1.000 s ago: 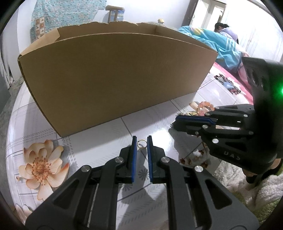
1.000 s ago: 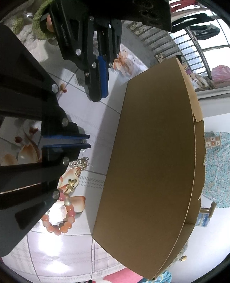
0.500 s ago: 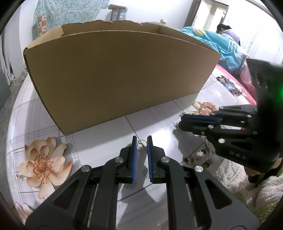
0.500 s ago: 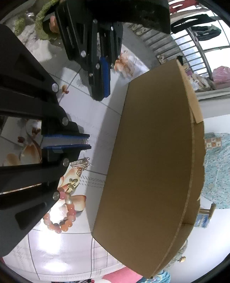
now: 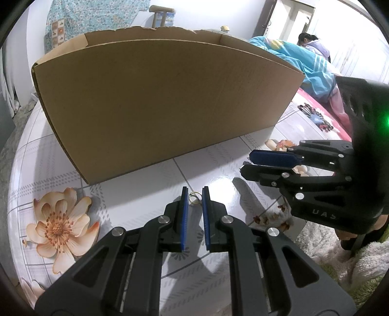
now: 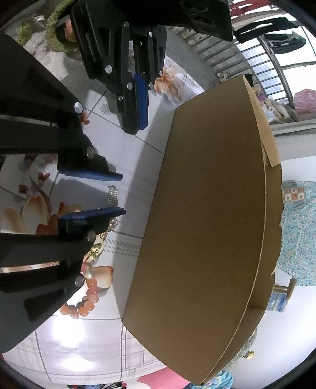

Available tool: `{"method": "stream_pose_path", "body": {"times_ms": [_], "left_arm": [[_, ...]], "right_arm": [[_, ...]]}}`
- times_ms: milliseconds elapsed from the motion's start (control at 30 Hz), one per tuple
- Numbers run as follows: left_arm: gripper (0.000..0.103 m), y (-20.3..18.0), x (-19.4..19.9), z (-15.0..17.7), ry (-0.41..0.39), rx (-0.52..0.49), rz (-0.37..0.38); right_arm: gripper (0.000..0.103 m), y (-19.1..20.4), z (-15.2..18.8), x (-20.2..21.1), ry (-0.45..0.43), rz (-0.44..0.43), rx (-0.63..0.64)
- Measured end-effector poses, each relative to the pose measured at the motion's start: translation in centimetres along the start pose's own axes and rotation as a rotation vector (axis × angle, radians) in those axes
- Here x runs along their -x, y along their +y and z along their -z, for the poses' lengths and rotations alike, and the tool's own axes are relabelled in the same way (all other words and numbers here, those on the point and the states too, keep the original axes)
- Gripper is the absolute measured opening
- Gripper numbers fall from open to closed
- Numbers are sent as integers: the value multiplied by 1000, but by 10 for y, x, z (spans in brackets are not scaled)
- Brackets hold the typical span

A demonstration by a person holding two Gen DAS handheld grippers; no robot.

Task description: Organize jewelry

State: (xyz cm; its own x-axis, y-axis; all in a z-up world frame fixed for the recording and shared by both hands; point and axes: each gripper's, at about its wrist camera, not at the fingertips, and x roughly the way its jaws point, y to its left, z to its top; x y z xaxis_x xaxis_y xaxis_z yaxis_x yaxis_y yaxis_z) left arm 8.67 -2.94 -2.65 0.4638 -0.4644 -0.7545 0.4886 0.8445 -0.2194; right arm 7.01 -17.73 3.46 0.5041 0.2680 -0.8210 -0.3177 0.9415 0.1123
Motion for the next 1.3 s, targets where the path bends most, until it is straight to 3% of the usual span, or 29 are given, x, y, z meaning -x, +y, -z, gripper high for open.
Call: {"method": "stream_pose_path", "body": {"times_ms": [200,267,500,533,1033,1200,1300], "left_arm": [[10,0,0,0,1,-2,-2],[10,0,-1,0,2,-3,-1],[10,-1,-1,0,1,-3,-4],[10,-1,-1,0,1,-2,-4],[10,-1,-2,-2,2,-5,-7],[10,-1,-3,-2,2,-7,-4],[10,-2,-4,-2,2,-9,-1]], "right_arm": [[22,6,-5,-2,27,29,24],[15,8,-7,-3,43,25,15],[15,4,-11,-4,58,1,-19],[0,3,-11,-3,54,-6,-23],[0,-11,-4,2,63,-96,-45],[16,-10,-12,1,79,-107,25],[17,-9,-15,-5,101,-97,86]]}}
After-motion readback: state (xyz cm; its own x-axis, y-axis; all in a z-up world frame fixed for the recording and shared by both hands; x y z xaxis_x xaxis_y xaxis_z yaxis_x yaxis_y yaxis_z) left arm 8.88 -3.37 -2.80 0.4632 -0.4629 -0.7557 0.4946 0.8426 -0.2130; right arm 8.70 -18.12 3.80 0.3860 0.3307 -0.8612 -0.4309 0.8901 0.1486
